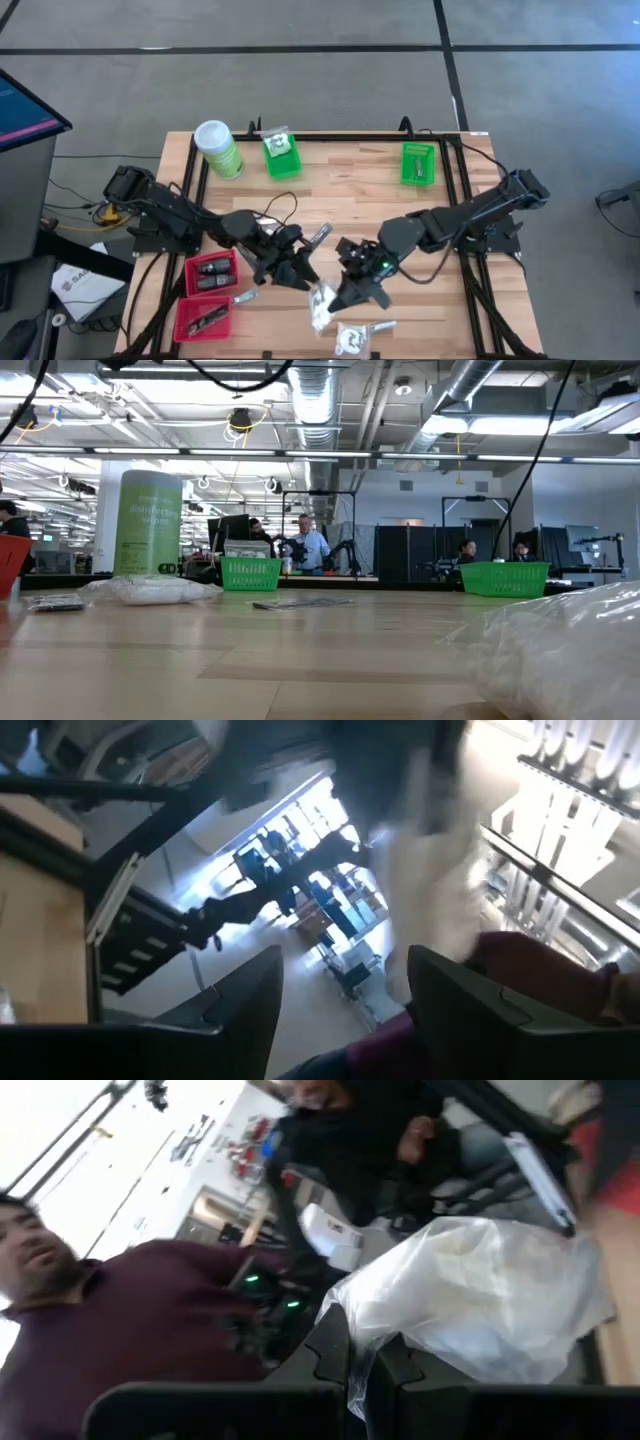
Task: Pick & Place Travel size toiletries
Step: Put the white vanity pack into the top left green basket
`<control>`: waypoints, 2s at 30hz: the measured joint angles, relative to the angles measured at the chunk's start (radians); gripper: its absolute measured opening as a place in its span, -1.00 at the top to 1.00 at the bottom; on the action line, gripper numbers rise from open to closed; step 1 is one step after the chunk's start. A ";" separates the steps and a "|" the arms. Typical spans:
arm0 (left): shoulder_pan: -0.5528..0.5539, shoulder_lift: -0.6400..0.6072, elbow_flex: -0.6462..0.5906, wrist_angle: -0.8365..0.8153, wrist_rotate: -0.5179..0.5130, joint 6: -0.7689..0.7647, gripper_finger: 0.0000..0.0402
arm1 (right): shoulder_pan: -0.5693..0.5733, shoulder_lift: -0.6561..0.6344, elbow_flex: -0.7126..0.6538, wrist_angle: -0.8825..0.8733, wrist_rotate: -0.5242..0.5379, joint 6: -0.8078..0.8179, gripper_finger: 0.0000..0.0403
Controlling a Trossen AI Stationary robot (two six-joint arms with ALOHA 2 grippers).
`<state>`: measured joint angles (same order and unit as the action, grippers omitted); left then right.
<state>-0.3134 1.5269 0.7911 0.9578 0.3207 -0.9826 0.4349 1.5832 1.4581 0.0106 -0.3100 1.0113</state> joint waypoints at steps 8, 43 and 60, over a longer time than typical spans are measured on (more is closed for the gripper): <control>-0.009 0.000 -0.014 0.100 -0.007 -0.047 -0.04 | 0.016 0.000 0.042 -0.037 0.023 -0.039 1.00; -0.041 0.000 0.014 0.165 0.001 -0.062 -0.04 | -0.007 0.001 0.040 -0.272 0.052 -0.016 1.00; -0.009 0.000 0.015 0.051 -0.027 -0.008 -0.04 | -0.019 0.001 0.040 -0.253 0.049 -0.016 1.00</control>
<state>-0.3222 1.5269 0.8059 1.0092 0.2937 -0.9911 0.4164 1.5837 1.4986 -0.2423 -0.2607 0.9951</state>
